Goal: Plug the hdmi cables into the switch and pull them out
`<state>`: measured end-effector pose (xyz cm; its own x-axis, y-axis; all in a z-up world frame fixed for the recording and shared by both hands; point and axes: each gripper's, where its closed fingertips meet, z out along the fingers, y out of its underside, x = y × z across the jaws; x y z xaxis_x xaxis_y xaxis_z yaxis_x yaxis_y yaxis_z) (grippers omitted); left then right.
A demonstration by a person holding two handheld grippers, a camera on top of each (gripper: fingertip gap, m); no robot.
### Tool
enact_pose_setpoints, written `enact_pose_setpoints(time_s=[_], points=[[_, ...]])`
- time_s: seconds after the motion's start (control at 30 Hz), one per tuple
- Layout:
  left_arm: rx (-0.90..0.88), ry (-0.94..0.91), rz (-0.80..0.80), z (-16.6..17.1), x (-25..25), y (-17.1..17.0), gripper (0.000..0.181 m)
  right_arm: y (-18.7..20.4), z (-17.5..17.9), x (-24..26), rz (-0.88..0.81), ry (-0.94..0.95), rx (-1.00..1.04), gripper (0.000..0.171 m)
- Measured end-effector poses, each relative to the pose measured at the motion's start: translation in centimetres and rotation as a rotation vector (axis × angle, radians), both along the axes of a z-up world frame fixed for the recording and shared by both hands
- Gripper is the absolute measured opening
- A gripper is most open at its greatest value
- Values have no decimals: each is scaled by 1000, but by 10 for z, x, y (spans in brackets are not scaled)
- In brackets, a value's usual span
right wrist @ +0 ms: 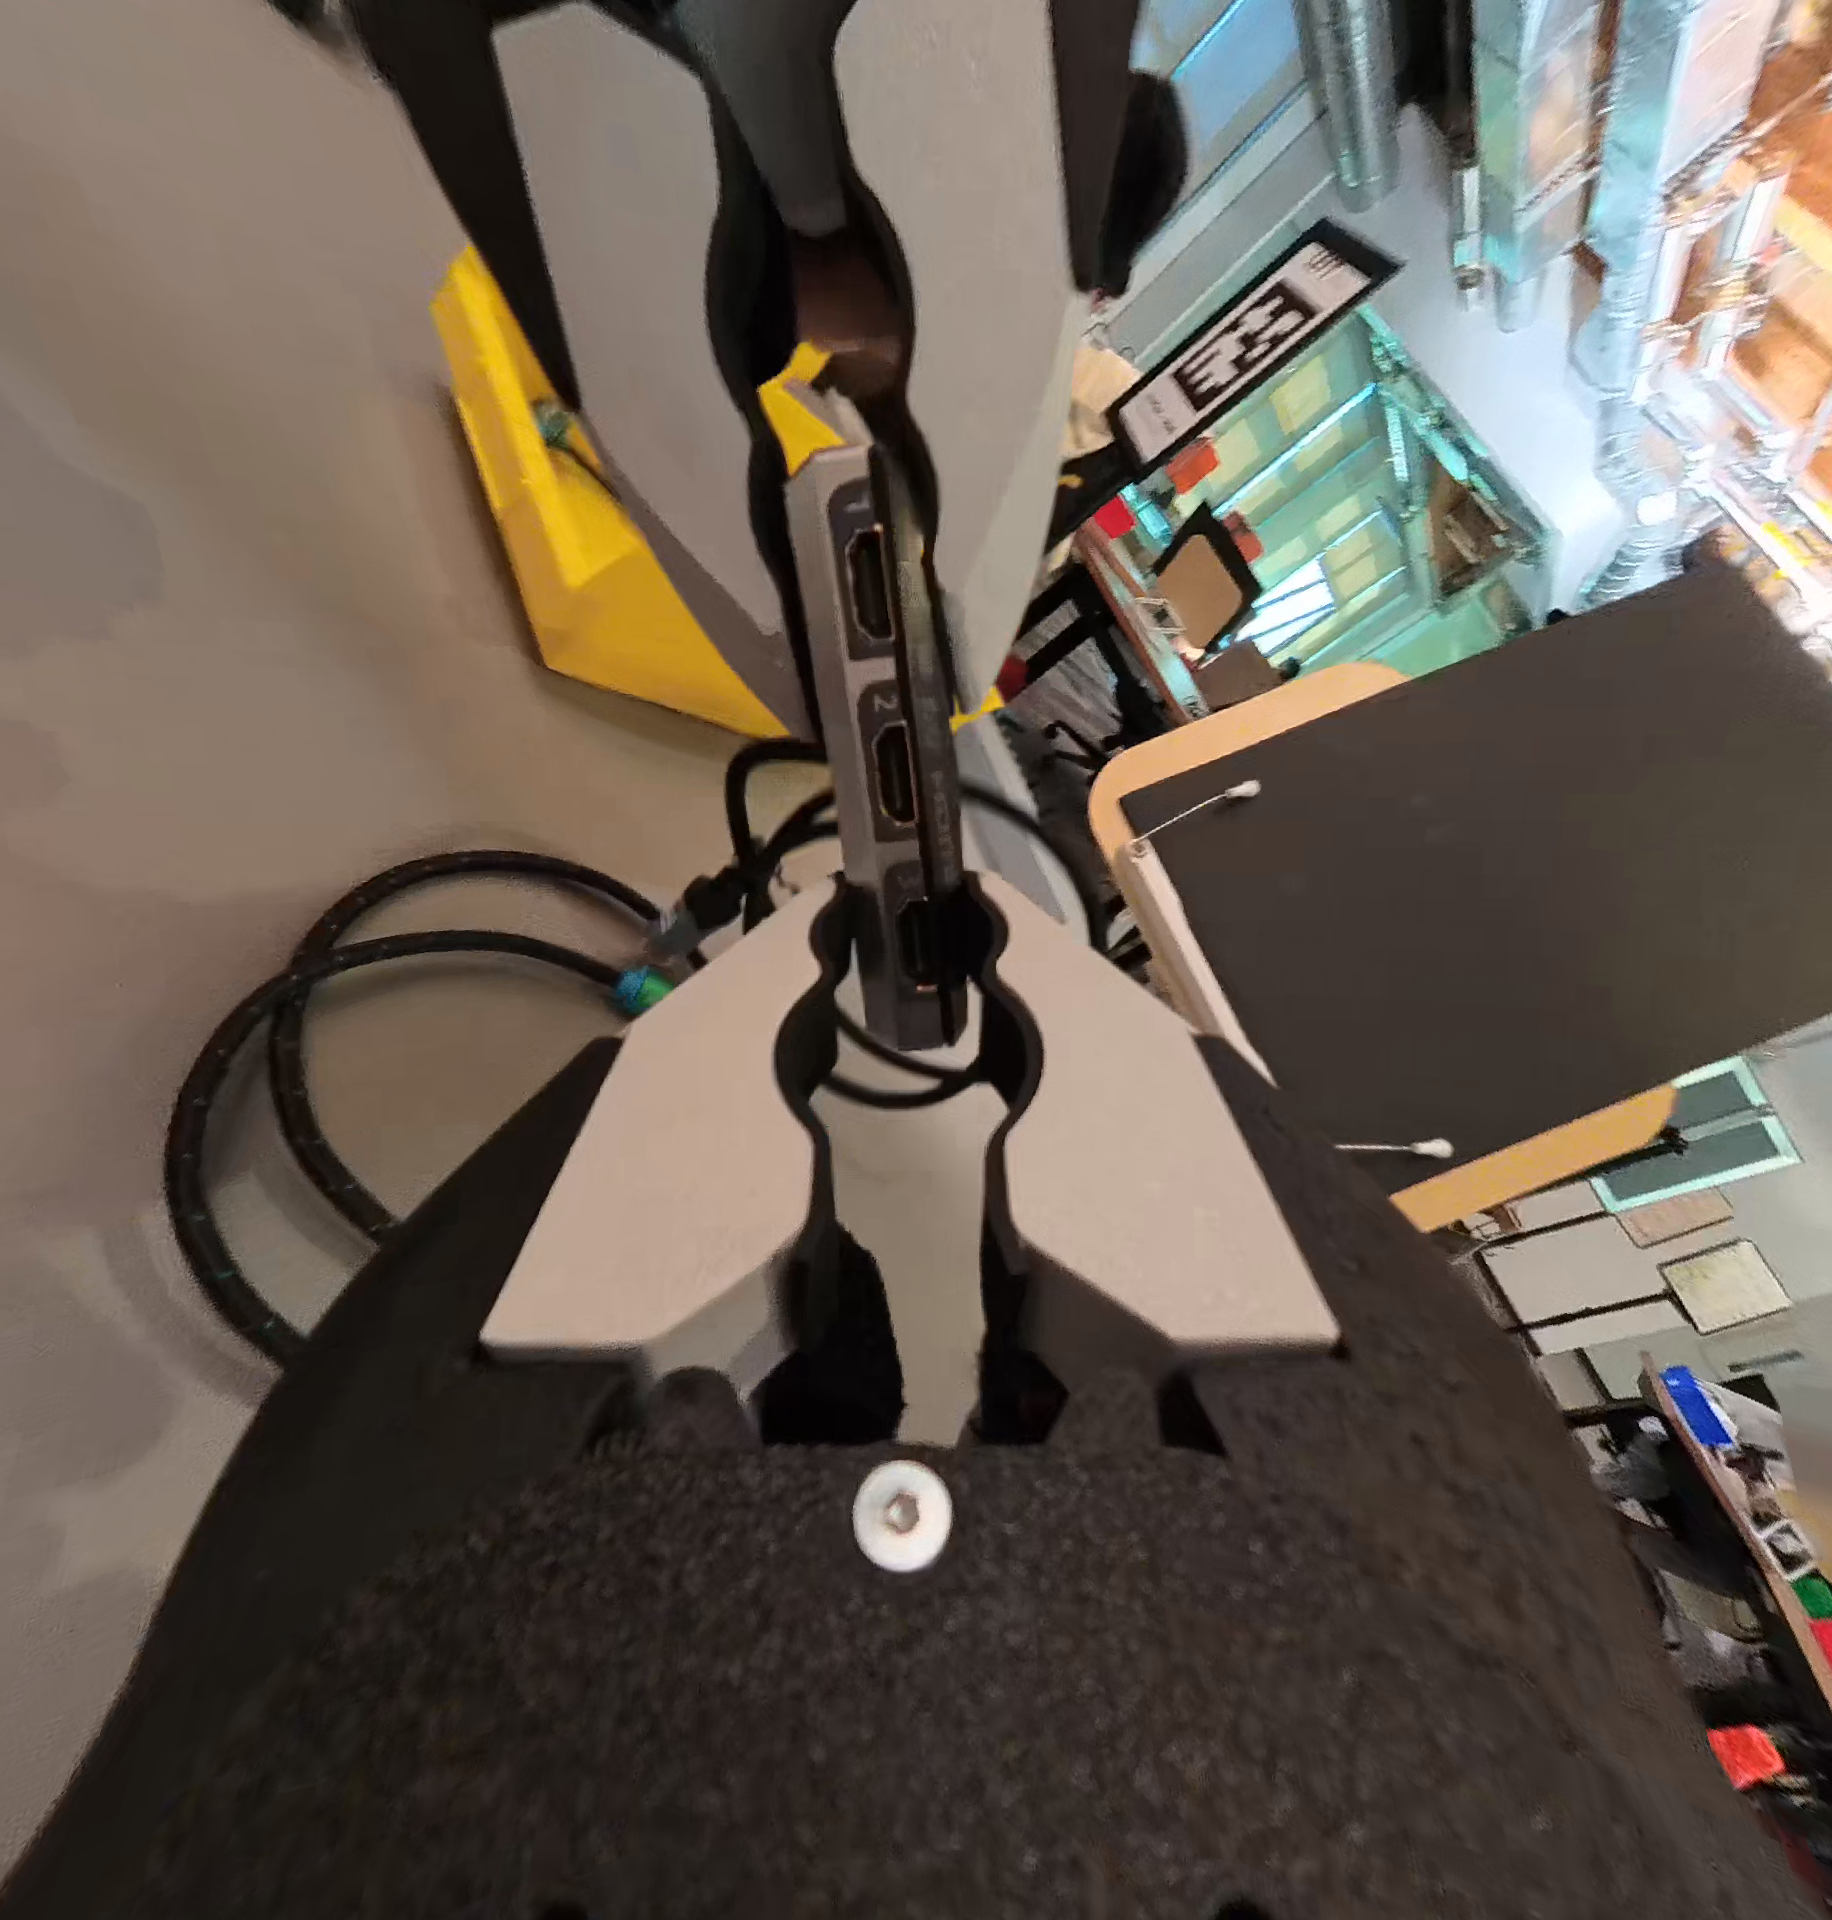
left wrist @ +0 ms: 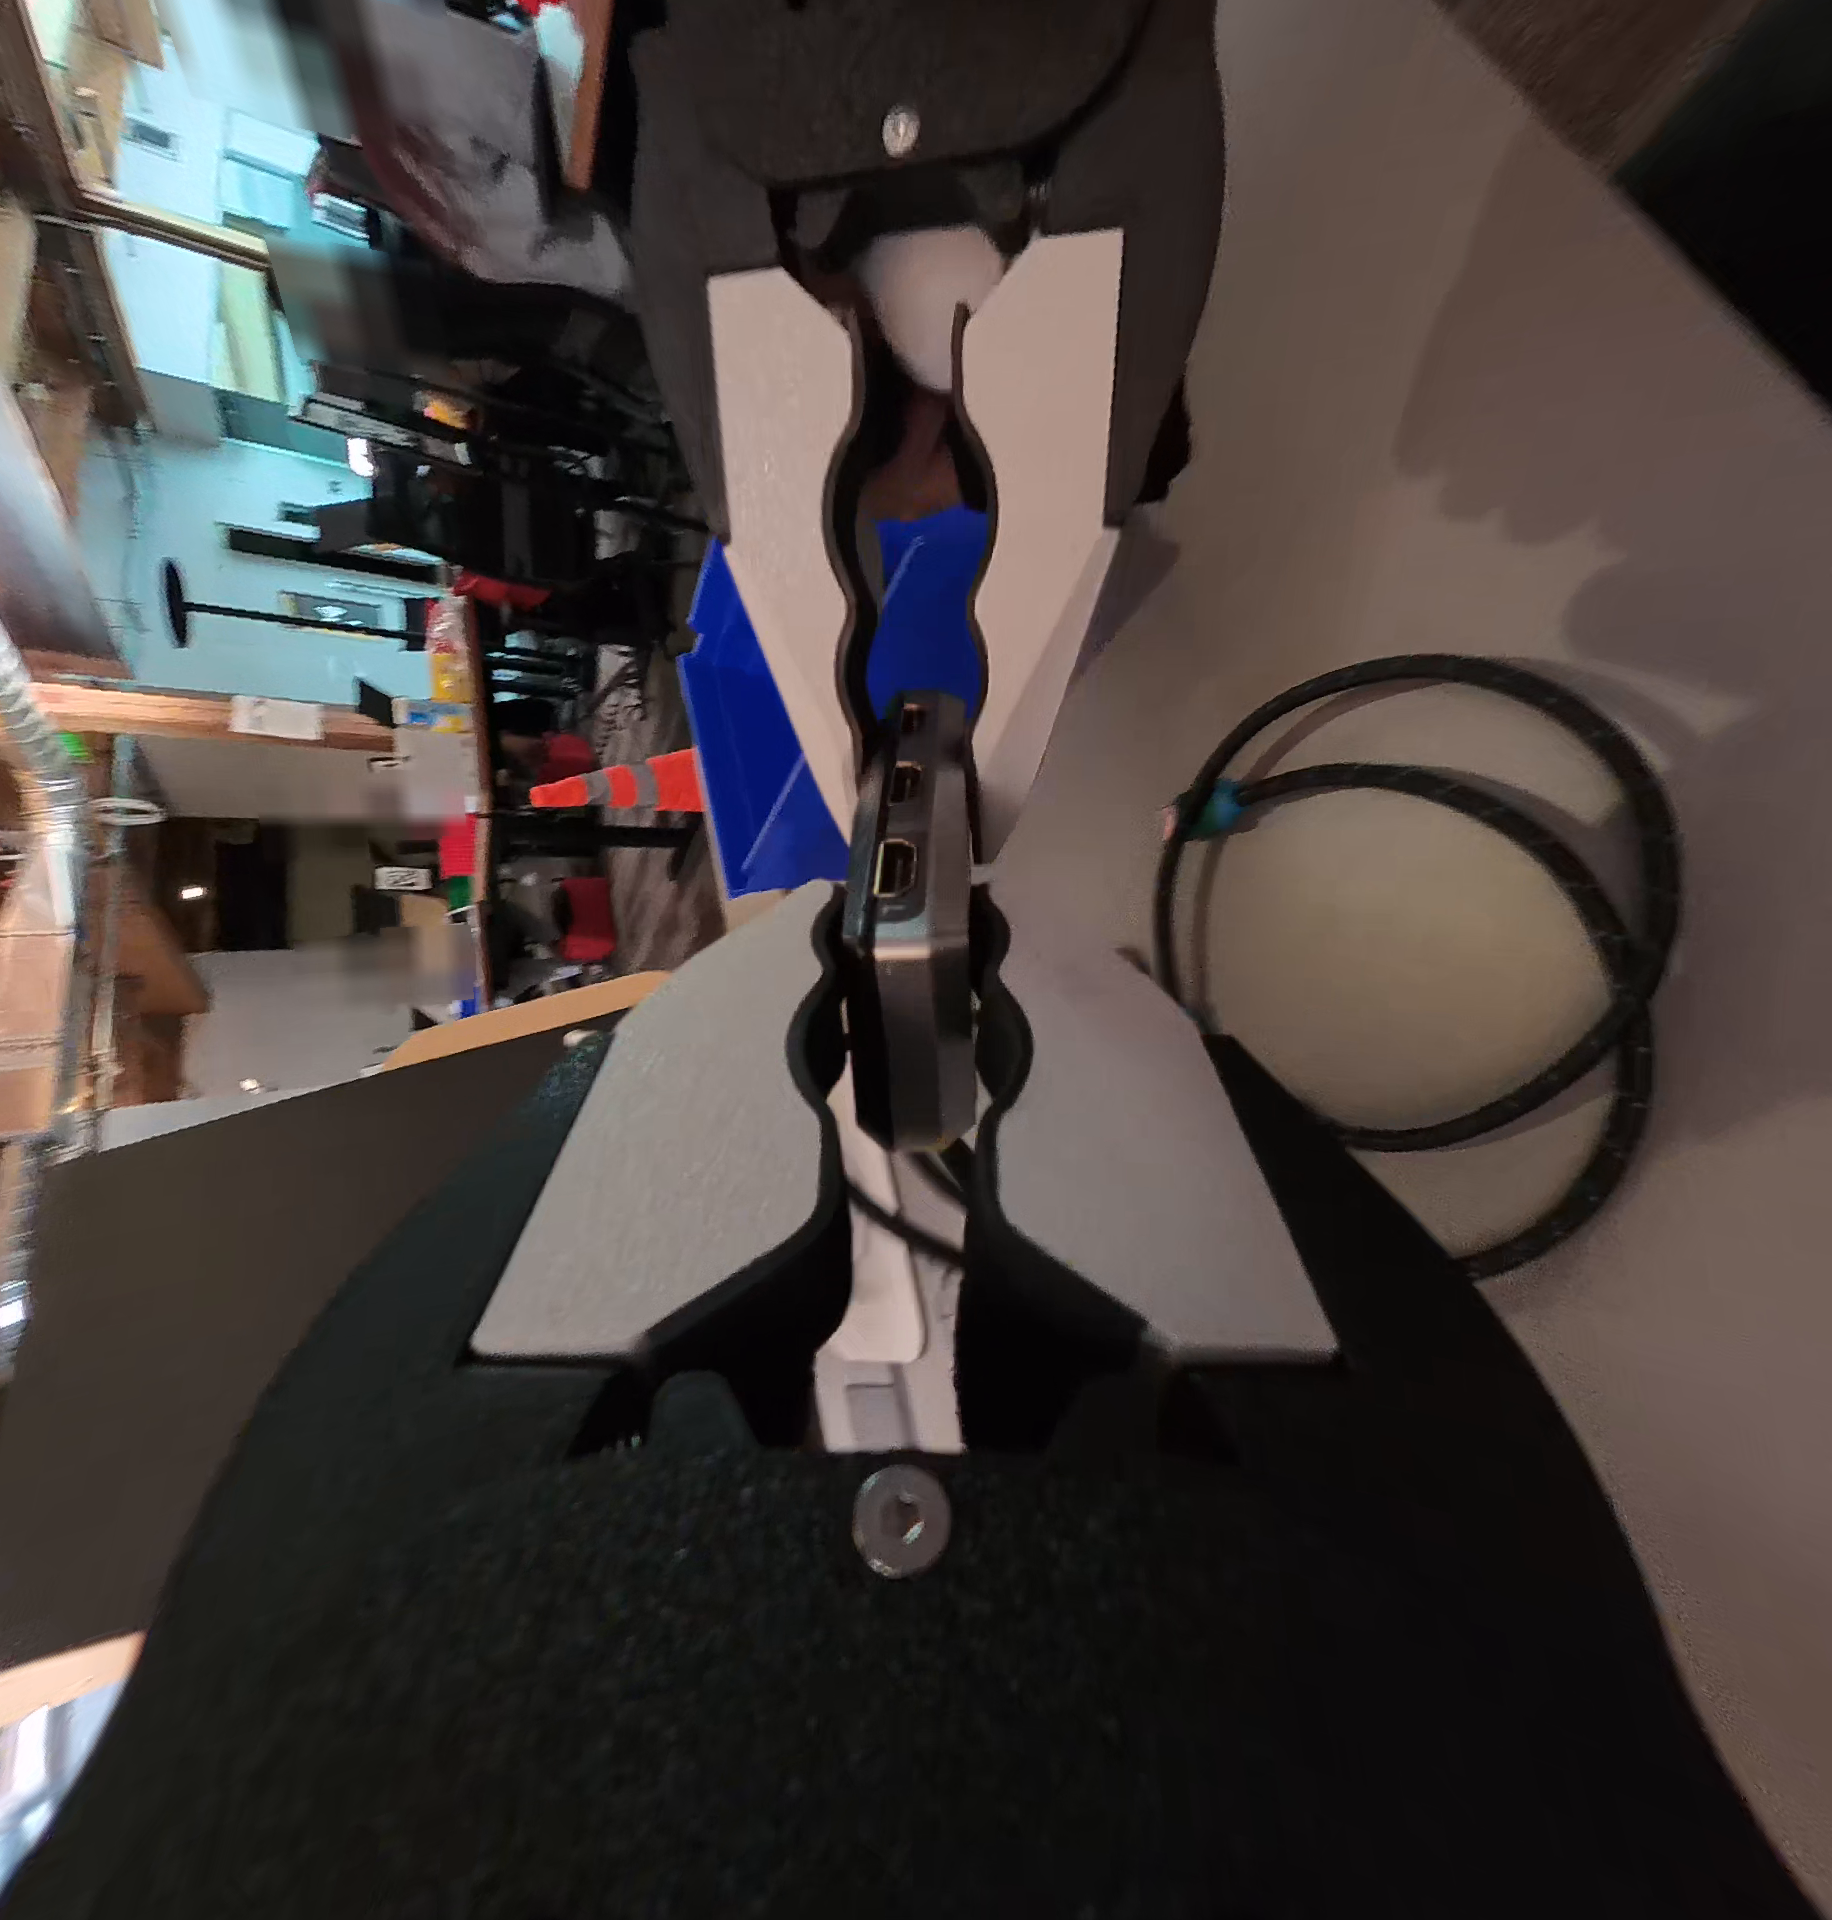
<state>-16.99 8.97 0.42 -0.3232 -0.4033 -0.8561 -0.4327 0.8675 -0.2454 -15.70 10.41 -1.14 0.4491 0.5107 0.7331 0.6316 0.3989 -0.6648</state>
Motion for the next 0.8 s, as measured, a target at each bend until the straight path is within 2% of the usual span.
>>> enact_pose_setpoints(time_s=[0.07, 0.2, 0.3, 0.37, 0.5, 0.57, 0.63, 0.73, 0.8], points=[[62, -40, 38, 9, -3, 9, 21, 0, 11, 5, 3, 94, 0, 23], [54, -155, 164, 17, -19, 30, 21, 9, 27, 29, -14, 313, -100, 46], [111, -281, 300, 22, -37, 46, 21, 18, 30, 49, -47, 480, -227, 50], [170, -411, 378, 26, -47, 45, 21, 23, 23, 59, -92, 557, -321, 49], [273, -590, 469, 9, -63, 18, 21, 25, -9, 73, -212, 650, -473, 48], [252, -597, 485, -15, -68, 3, 21, 15, -34, 66, -226, 718, -606, 47], [236, -527, 471, -34, -71, -8, 21, 5, -56, 54, -233, 808, -695, 45], [63, -553, 520, -47, -80, -11, 21, -1, -97, 44, -308, 719, -755, 44], [56, -518, 525, -56, -83, -13, 21, 1, -108, 52, -356, 647, -731, 39]])
